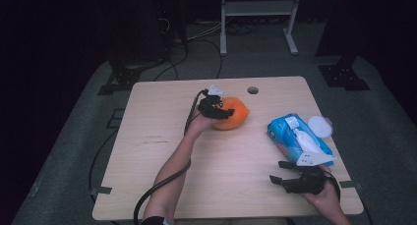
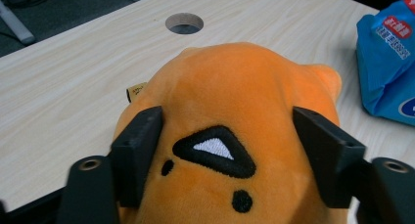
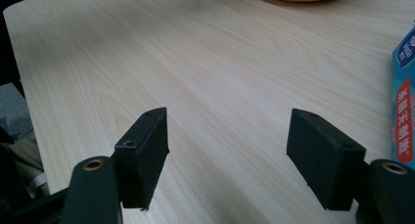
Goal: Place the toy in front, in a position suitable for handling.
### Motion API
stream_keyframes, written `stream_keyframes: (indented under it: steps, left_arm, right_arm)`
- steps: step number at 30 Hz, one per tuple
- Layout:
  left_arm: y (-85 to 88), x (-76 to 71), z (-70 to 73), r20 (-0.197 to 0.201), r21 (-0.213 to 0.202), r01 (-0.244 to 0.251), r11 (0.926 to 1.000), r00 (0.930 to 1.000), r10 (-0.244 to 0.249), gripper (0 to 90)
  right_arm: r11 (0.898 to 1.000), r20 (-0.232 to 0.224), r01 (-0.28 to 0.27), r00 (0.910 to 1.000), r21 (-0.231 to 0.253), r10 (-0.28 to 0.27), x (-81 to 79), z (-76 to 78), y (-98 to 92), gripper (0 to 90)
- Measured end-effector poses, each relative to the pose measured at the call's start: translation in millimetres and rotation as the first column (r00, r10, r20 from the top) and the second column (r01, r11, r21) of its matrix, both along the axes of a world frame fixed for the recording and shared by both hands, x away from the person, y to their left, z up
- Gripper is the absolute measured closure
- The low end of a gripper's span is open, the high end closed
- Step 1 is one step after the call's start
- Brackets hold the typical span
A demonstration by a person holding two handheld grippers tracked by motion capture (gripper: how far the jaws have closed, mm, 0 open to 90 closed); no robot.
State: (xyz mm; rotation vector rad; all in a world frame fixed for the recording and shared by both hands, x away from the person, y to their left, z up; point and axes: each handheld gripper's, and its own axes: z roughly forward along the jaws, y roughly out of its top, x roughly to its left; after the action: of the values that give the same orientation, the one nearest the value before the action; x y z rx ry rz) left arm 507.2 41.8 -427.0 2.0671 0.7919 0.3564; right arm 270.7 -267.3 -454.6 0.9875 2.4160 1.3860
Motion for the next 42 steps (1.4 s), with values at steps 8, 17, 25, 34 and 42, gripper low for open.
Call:
stream_keyframes:
  steps: [8, 17, 25, 34, 42]
  left_arm:
    - [-3.0, -2.3, 3.0, 0.019, 0.004, 0.004, 1.0000, 0.9998, -0.004, 37.0]
    - [-0.7, -3.9, 1.6, 0.012, -0.091, -0.044, 0.9949, 0.9989, 0.045, 42.4]
    - [1.5, -3.8, 5.0, 0.012, -0.107, -0.037, 0.9935, 0.9992, 0.039, 46.0]
    - [3.1, -6.2, 13.9, 0.008, -0.130, -0.007, 0.9916, 0.9999, 0.008, 47.7]
    - [6.9, -22.7, 38.5, 0.051, -0.141, 0.048, 0.9889, 0.9978, -0.041, 47.6]
  right_arm:
    - [1.000, -0.004, 0.003, 1.0000, -0.001, -0.003, 0.2, -0.3, -0.3, 30.7]
    - [0.999, -0.012, 0.020, 0.9997, 0.030, -0.019, 0.6, -0.4, -3.8, 30.6]
    - [0.999, -0.007, 0.020, 0.9998, 0.027, -0.020, 0.2, -0.1, -4.4, 30.7]
    - [0.999, -0.003, 0.021, 0.9998, 0.028, -0.021, 0.2, 0.0, -4.6, 30.6]
    - [0.999, 0.001, 0.022, 0.9998, 0.028, -0.022, 0.5, 0.5, -5.2, 30.6]
